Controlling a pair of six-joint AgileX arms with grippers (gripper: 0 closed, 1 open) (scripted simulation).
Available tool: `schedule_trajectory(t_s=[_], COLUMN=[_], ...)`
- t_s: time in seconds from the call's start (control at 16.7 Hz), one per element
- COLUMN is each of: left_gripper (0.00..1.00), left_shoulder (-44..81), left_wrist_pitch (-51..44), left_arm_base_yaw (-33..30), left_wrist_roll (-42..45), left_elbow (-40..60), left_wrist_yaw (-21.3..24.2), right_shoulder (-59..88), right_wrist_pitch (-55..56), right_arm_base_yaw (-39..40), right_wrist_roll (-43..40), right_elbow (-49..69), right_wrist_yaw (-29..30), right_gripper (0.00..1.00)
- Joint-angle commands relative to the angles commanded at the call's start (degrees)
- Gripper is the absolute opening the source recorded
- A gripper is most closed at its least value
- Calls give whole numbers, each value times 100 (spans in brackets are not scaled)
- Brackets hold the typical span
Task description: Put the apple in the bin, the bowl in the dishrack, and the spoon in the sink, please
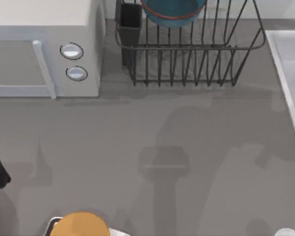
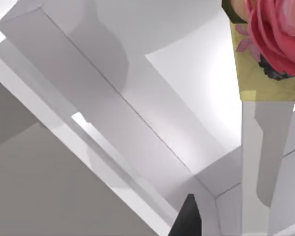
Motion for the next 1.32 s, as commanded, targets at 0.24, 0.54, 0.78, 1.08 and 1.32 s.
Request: schedule_trajectory(t_s=[0.24, 0.54, 0.78, 1.08, 1.32], left_gripper=[100, 100, 100, 100, 100], left_shoulder=[0, 0, 0, 0, 0], left_wrist_pitch=[0, 0, 0, 0, 0], left_arm_base_yaw=[0, 0, 0, 0, 0], left_wrist_roll=[0, 0, 0, 0, 0], left_elbow=[0, 0, 0, 0, 0], left_wrist_yaw=[0, 0, 0, 0, 0], right_shoulder=[1559, 2925, 3341, 3334, 3114], right_wrist_pitch=[-652, -1141, -1273, -1256, -821], right_arm_base_yaw=[314, 643, 759, 727, 755], right_wrist_roll=[398, 866, 1036, 1040, 1024], right_elbow=[2458, 4529, 5135, 5110, 4504], right_wrist_yaw=[18, 50, 65, 61, 59], right_gripper=[0, 0, 0, 0, 0])
